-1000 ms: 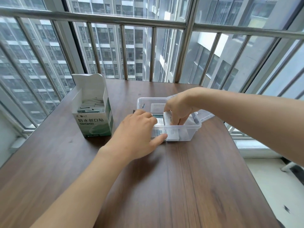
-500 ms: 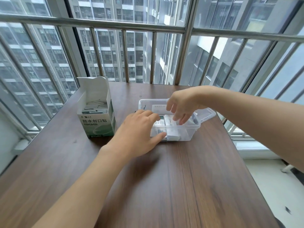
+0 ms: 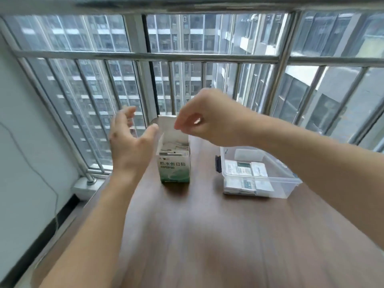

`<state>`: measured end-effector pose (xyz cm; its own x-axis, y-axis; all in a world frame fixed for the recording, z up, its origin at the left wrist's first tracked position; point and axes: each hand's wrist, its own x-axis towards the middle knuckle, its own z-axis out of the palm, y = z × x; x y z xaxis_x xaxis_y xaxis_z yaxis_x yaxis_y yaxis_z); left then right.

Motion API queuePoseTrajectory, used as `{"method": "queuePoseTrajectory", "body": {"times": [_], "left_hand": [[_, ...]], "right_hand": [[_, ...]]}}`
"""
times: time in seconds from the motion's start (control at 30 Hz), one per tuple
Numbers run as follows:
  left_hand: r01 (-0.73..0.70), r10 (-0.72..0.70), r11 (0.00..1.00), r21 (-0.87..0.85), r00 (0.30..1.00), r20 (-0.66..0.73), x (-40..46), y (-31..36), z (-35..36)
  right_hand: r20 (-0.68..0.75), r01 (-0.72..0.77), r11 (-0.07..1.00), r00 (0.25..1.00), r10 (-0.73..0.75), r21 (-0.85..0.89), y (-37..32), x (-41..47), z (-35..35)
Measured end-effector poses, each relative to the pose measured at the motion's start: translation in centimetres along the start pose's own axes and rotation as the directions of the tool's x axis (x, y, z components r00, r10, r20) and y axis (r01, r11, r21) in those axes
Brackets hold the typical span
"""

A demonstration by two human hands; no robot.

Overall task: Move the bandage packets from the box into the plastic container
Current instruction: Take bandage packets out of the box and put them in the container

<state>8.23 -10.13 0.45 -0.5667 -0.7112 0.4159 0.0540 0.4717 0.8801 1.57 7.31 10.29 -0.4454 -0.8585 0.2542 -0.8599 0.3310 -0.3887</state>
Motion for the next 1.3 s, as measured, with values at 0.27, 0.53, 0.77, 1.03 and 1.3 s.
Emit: {"method": "queuePoseTrajectory", "body": {"times": [0.27, 0.53, 0.77, 1.03, 1.3], "left_hand": [[0.326, -0.183, 0.942, -0.075, 0.69, 0.7, 0.4, -5.8, 1.7], [0.251, -0.12, 0.958, -0.142, 0.796, 0.593, 0.1, -7.4, 2.9], [0.269, -0.109, 0.948, -0.172, 0.779, 0.618, -0.4, -8.0, 1.9], [0.229, -0.117, 0.968, -0.105, 0.778, 0.617, -0.5, -8.1, 1.9], [0.216, -0.09, 0.969, -0.115, 0.753, 0.652, -1.0, -7.6, 2.2]], "right_hand": [[0.304, -0.105, 0.767, 0.877, 0.371, -0.633, -0.4, 6.9, 7.0], [0.366, -0.188, 0.812, 0.82, 0.44, -0.553, 0.1, 8.6, 7.1], [0.409, -0.322, 0.908, 0.816, 0.409, -0.266, 0.7, 8.8, 6.4], [0.395, -0.03, 0.854, 0.878, 0.271, -0.519, -0.3, 7.7, 8.0], [0.391, -0.097, 0.809, 0.838, 0.381, -0.58, -0.1, 7.3, 9.2]]}}
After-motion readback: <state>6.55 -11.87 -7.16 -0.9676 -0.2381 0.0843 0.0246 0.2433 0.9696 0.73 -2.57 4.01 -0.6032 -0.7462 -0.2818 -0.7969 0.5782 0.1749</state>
